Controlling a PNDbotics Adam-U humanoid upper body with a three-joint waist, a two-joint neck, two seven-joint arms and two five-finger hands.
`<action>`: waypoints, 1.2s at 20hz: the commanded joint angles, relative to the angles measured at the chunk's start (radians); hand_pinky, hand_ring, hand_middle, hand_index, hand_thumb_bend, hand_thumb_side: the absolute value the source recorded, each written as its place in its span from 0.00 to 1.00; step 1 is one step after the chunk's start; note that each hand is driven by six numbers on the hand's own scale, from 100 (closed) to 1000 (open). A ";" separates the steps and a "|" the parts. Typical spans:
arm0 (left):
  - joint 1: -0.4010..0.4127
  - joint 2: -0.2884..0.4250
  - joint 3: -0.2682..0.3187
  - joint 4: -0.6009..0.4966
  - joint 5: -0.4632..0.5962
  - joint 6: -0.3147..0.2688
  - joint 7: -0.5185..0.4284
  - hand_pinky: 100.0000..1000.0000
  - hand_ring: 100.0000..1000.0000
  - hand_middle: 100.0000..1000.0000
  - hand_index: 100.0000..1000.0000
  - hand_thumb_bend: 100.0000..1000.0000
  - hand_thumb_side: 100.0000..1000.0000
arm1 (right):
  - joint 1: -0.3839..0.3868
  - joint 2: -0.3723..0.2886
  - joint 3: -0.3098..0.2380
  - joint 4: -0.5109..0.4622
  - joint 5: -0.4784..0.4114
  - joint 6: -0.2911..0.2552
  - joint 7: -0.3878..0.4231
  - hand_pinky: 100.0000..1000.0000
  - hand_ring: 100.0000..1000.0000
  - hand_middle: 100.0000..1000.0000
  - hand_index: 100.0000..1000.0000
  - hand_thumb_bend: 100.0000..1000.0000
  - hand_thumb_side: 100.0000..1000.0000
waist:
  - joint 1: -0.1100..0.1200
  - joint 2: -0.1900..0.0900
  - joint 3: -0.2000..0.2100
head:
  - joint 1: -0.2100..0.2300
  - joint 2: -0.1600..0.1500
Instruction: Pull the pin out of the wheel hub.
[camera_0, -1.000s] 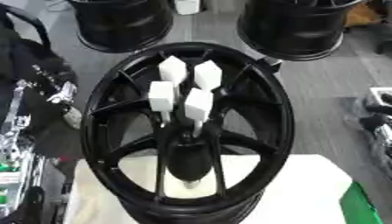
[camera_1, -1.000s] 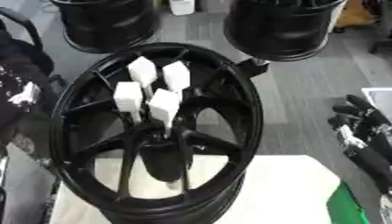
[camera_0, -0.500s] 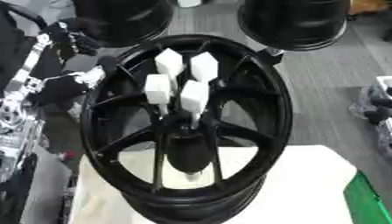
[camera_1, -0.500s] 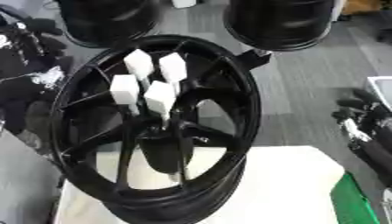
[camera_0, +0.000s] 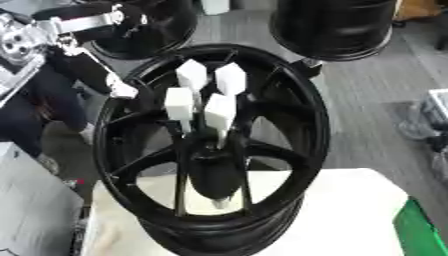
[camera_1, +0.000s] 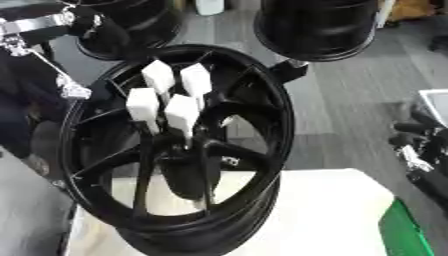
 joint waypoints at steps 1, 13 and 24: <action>-0.035 0.028 -0.028 0.022 0.016 0.004 -0.057 0.71 0.69 0.72 0.82 0.47 0.00 | -0.006 -0.016 -0.006 -0.007 -0.003 -0.003 0.003 0.76 0.70 0.74 0.93 0.00 0.36 | -0.002 -0.017 -0.001 | 0.005 0.000; -0.077 -0.009 -0.082 0.053 0.005 0.000 -0.154 0.69 0.65 0.68 0.80 0.42 0.00 | -0.006 -0.017 -0.007 -0.003 -0.005 -0.003 0.006 0.76 0.70 0.73 0.93 0.00 0.37 | 0.000 -0.016 0.003 | 0.008 -0.002; -0.114 -0.062 -0.119 0.101 -0.061 0.020 -0.143 0.68 0.65 0.67 0.79 0.42 0.00 | -0.005 -0.014 -0.007 -0.002 -0.006 -0.004 0.008 0.77 0.70 0.73 0.93 0.00 0.37 | -0.002 -0.021 0.002 | 0.008 -0.003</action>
